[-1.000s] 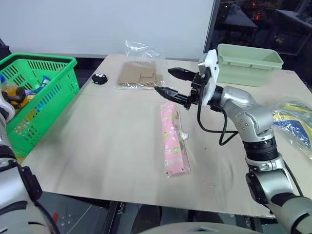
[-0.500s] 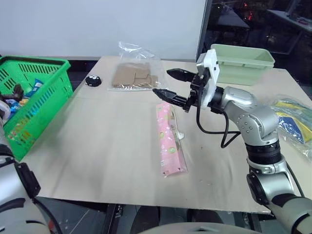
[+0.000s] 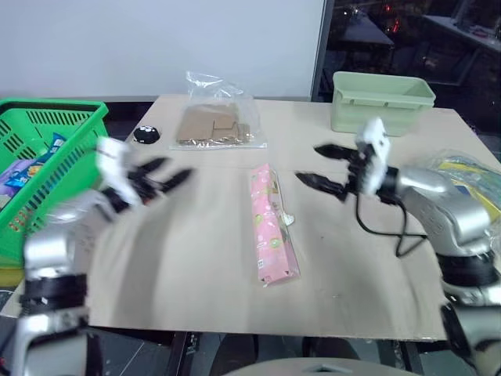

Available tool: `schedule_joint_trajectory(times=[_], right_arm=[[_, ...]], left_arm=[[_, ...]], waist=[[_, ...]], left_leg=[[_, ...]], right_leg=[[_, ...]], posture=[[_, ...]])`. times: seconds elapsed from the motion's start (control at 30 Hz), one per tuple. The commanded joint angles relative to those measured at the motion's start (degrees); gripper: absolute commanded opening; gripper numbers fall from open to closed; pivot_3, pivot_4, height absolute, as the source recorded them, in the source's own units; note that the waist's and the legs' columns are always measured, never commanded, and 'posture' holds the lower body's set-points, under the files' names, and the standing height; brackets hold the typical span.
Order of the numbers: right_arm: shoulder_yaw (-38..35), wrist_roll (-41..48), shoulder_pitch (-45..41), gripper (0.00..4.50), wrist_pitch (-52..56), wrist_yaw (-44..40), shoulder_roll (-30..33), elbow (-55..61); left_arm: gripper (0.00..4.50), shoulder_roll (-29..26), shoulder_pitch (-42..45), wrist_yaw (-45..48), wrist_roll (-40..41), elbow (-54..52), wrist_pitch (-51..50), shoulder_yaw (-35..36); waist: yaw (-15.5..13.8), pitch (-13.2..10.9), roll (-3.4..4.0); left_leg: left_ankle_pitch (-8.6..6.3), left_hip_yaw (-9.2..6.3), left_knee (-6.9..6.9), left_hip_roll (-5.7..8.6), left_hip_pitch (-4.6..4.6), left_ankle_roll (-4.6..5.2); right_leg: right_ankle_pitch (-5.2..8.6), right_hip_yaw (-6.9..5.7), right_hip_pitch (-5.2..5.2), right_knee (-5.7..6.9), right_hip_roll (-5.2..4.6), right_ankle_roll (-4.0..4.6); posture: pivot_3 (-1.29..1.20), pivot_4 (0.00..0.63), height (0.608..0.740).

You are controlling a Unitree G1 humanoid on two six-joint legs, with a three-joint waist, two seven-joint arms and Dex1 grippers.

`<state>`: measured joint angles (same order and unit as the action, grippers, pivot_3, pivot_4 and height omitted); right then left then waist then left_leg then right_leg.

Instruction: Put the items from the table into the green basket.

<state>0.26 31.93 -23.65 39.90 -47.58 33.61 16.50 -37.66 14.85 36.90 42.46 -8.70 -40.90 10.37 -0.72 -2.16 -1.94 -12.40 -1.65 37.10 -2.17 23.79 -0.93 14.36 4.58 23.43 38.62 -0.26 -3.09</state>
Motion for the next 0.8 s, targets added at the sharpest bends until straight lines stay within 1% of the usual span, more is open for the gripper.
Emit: schedule_joint_trajectory(times=[0.03,0.07,0.1,0.2,0.3,0.4,0.53,0.63,0.8], right_arm=[[-4.3,1.6,2.9,4.5,0.1,0.2,2.2,4.4],[-5.8,1.8,4.7,4.5,0.5,0.9,2.9,5.2],[-6.9,1.7,6.2,4.5,0.6,1.6,3.5,5.9],[-9.4,2.0,9.7,4.5,0.8,3.0,4.8,7.8],[-11.5,2.4,13.0,4.5,1.1,4.0,5.5,10.0],[-12.9,3.3,16.1,4.5,1.3,4.4,5.8,12.2],[-14.3,4.7,21.1,4.5,2.0,3.9,7.0,14.9],[-15.1,5.9,25.0,4.5,2.1,1.9,8.8,16.8],[-16.7,9.2,27.5,4.5,2.4,0.0,10.5,18.2]], left_arm=[[4.34,5.4,2.9,-12.5,3.5,-8.8,-11.3,-2.1],[4.34,8.2,3.8,-17.1,3.7,-8.9,-14.7,-2.5],[4.34,9.7,4.6,-20.0,3.5,-8.9,-17.4,-2.7],[4.34,11.7,6.3,-24.5,3.0,-8.9,-23.4,-2.1],[4.34,11.5,7.4,-28.3,0.2,-7.4,-28.5,-3.5],[4.34,11.9,7.8,-30.1,-2.6,-7.3,-30.4,-5.6],[4.34,13.5,7.9,-31.8,-6.0,-6.2,-32.6,-8.3],[4.34,16.0,7.5,-32.8,-6.9,-6.0,-35.1,-7.5],[4.34,19.9,7.1,-34.8,-8.6,-6.7,-38.7,-5.2]], waist=[[0.9,0.0,0.07],[1.3,0.0,0.18],[1.5,0.1,0.28],[3.3,0.0,0.32],[4.7,0.0,0.33],[5.6,0.0,0.34],[5.9,0.1,0.41],[6.2,0.1,0.45],[6.5,0.2,0.58]], left_leg=[[0.0,-0.02,0.06,-0.06,-0.05,0.0],[0.01,-0.02,0.1,-0.11,-0.14,0.01],[0.02,-0.15,0.1,-0.11,-0.2,0.02],[0.01,-0.23,-0.03,-0.1,-1.19,0.02],[0.01,-0.24,-0.06,-0.1,-1.21,0.02],[-0.01,-0.19,-0.07,-0.09,-1.15,0.01],[-0.02,-0.19,-0.07,0.02,-1.04,0.0],[-0.02,-0.15,-0.06,0.06,-1.02,0.0],[-0.02,-0.15,-0.03,0.08,-1.04,0.0]], right_leg=[[0.0,0.05,0.0,0.09,0.14,0.0],[0.0,0.12,0.0,0.19,0.26,0.01],[0.0,0.11,-0.04,0.22,0.34,0.02],[0.21,0.27,-0.86,0.13,0.57,-0.11],[0.23,0.34,-0.85,0.12,0.62,-0.1],[0.22,0.41,-0.83,-0.02,0.61,-0.1],[0.22,0.39,-0.87,-0.2,0.45,-0.1],[0.24,0.41,-0.94,-0.35,0.39,-0.07],[0.28,0.45,-1.1,-0.61,0.38,0.0]], posture=[[0.01,0.0,0.74],[-0.01,0.0,0.74],[-0.02,0.0,0.74],[-0.05,0.0,0.74],[-0.09,0.0,0.74],[-0.11,0.0,0.74],[-0.14,0.0,0.74],[-0.15,0.0,0.74],[-0.17,0.0,0.74]])
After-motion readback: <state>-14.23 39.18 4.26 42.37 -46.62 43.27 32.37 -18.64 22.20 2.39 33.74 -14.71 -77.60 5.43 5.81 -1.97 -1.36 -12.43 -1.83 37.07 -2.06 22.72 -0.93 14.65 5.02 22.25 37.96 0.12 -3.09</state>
